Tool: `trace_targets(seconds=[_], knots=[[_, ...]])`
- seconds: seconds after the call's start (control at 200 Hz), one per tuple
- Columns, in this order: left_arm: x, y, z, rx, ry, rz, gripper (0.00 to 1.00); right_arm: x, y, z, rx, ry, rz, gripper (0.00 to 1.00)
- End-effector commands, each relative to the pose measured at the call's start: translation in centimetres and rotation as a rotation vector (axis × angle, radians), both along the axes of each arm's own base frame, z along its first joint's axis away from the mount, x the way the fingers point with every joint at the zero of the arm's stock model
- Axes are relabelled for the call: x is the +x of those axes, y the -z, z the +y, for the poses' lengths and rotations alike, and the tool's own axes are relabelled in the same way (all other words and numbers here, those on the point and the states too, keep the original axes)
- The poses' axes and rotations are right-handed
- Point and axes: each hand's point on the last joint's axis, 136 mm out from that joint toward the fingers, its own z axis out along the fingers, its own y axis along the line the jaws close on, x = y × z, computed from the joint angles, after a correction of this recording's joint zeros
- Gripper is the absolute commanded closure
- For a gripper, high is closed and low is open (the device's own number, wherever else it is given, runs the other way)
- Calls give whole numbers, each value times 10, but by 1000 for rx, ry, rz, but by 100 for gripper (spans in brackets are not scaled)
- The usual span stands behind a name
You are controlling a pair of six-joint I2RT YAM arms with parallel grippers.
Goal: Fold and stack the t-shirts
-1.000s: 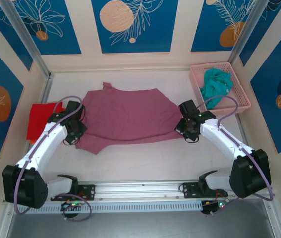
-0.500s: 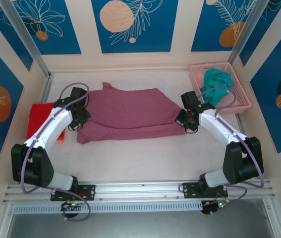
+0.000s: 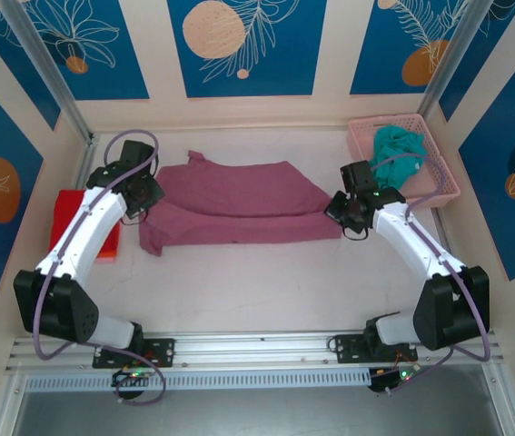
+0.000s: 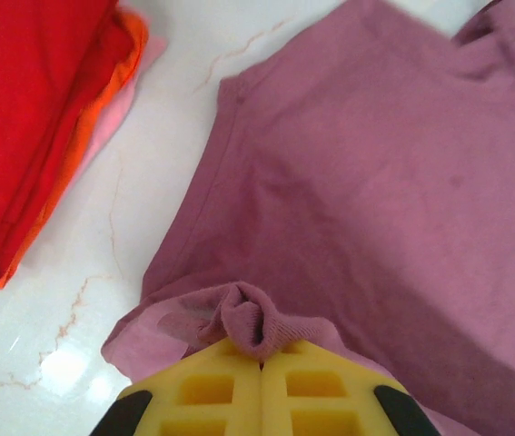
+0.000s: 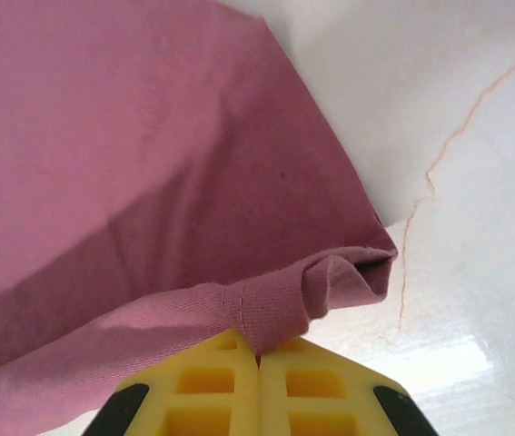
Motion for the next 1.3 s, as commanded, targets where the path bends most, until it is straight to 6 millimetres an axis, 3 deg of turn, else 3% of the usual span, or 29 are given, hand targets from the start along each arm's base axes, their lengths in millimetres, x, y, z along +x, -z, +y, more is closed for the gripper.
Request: trace_targets(seconds=[0.0,0.19,0.515,0.665,0.785,1.03,1.295], knots=[[-13,-30,6,10,14,-45,100,-5,-19,-3,1,-14,-34,100],[-37,-21,6,-14,22,-10,100,-28,1,-8,5,0,24,100],[-104,38,0,-127,-26,152,100,-70,36,-12,25,9,156,100],[-131,65,-17,-238,-22,217,100,-92,53,-30,-51,23,236,100],[-147,83,-17,-245,-39,267,100,-101,64,-39,-64,38,273,100],[-145,86,-18,-244,-43,259,100,-95,69,-42,-31,48,261,100],[-142,86,-12,-213,-59,245,100,-90,61,-41,-19,51,221,100]])
